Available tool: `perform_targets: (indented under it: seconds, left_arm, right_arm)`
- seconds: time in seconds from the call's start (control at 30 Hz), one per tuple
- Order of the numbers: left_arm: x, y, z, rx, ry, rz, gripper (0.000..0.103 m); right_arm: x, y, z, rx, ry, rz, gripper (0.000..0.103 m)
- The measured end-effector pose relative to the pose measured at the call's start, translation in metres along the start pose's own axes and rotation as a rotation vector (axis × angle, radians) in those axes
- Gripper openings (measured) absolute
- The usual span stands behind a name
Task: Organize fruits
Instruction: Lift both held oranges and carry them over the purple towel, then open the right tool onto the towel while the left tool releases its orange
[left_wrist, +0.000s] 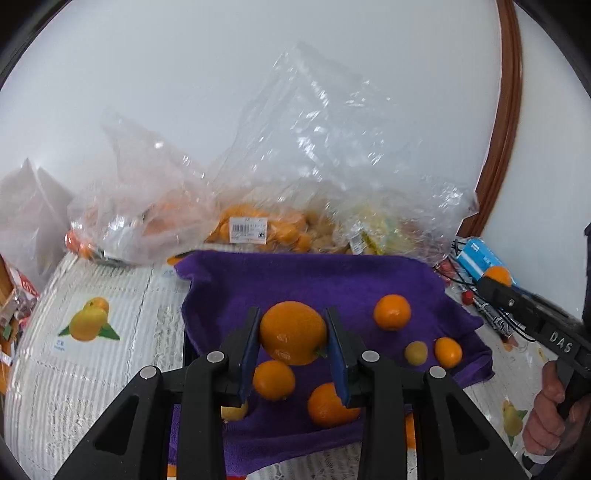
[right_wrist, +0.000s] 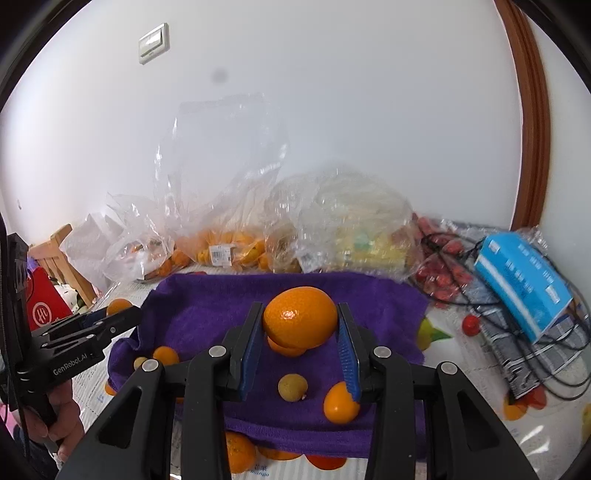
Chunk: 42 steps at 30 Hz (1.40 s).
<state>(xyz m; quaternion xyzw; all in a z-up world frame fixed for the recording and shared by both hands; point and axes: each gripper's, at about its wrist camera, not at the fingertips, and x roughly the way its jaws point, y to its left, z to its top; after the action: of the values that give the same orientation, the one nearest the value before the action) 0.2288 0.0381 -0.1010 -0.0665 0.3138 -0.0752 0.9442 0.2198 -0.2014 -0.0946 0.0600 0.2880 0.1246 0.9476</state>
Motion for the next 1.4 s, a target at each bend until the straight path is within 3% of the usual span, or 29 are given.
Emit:
perform_targets:
  seconds: [0.13,0.9,1.4]
  left_arm:
    - [0.008,0.005,-0.008,-0.022,0.027,0.006,0.032]
    - [0.014,0.008,-0.012,-0.034,0.031,0.02,0.032]
    - [0.024,0.006,-0.016,-0.074,0.053,-0.015,0.032]
  right_arm:
    - [0.017,-0.005,-0.015,0.006,0.049,0.012,0.038]
    - [0.022,-0.027,-0.022,0.03,0.047,-0.047,0.038]
    - [0.046,-0.021,-0.037,0.047,0.071,-0.034,0.038]
